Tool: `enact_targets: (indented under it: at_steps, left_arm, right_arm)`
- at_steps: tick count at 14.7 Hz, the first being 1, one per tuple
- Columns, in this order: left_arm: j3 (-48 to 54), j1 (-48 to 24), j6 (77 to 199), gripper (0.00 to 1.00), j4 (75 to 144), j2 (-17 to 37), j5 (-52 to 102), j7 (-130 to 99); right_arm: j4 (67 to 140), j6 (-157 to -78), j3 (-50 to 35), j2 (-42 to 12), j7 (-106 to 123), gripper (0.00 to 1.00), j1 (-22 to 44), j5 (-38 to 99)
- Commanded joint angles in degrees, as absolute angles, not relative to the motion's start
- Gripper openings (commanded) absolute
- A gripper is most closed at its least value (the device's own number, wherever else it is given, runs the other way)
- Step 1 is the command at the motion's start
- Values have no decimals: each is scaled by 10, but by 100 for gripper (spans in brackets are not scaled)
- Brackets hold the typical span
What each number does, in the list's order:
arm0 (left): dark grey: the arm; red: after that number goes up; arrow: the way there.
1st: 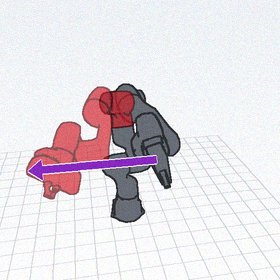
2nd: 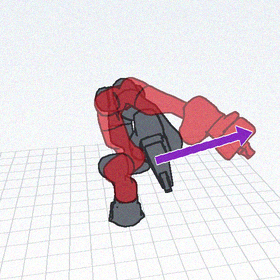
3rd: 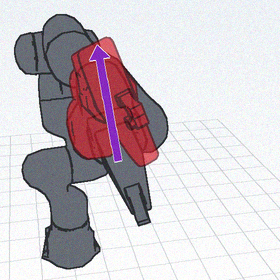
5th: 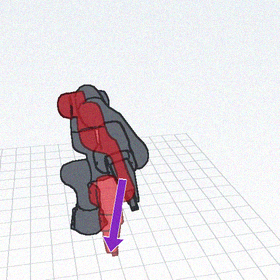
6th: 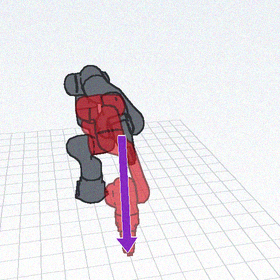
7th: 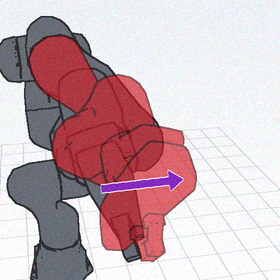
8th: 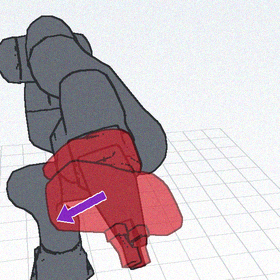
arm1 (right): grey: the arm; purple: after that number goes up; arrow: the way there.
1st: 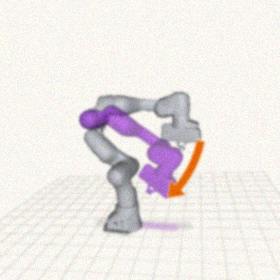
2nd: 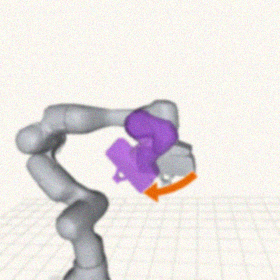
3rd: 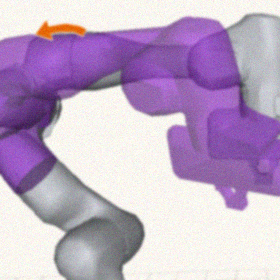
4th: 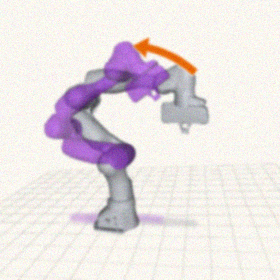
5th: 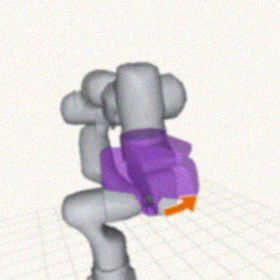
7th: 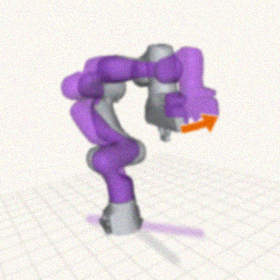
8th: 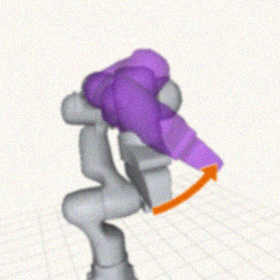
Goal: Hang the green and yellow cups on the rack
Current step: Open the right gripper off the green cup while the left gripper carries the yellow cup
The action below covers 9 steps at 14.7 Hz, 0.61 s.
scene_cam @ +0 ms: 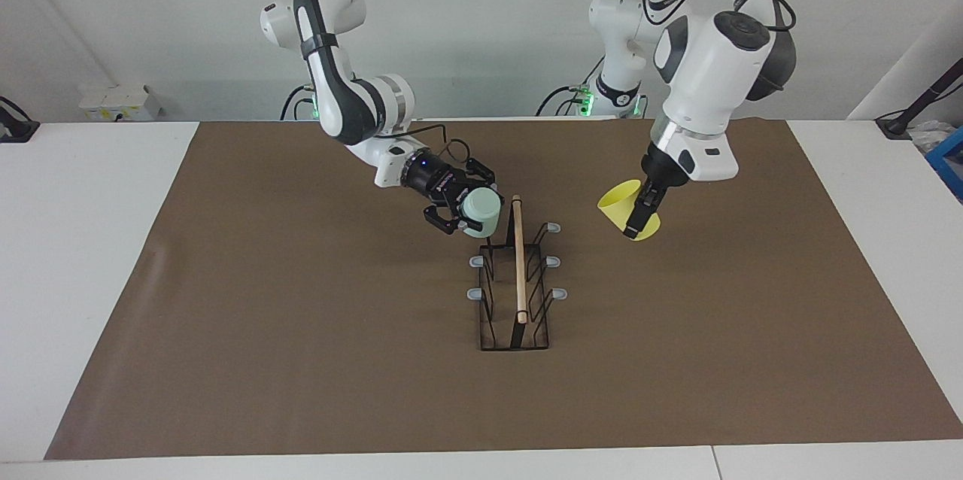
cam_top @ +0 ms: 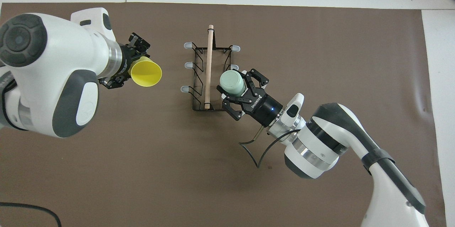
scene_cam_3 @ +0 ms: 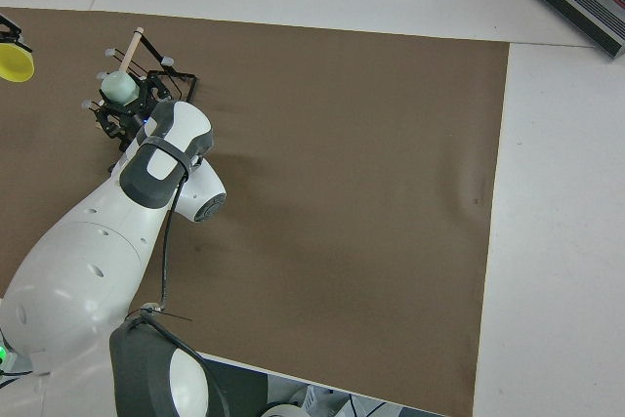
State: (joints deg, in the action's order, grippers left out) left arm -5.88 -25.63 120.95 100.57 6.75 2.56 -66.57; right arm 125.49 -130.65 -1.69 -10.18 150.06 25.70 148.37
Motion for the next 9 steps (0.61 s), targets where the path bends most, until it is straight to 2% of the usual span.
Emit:
enact_targets:
  at_steps: [1,5,8,9]
  left_arm:
    - [-68,-298,1244,0,1016,70,-30,-685]
    - [-68,-328,1385,0,1061,69,-79,-685]
    - [-67,-330,1450,0,1084,72,-184,-686]
    - [-67,-330,1477,0,1095,72,-205,-686]
  right_arm:
    - [1254,-1298,-23,-108,1540,0,251,1555]
    - [1253,-1295,-23,-131,1544,0,254,1555]
    - [1256,-1302,-23,-134,1548,0,253,1553]
    - [1255,-1304,-24,-134,1547,9,251,1557]
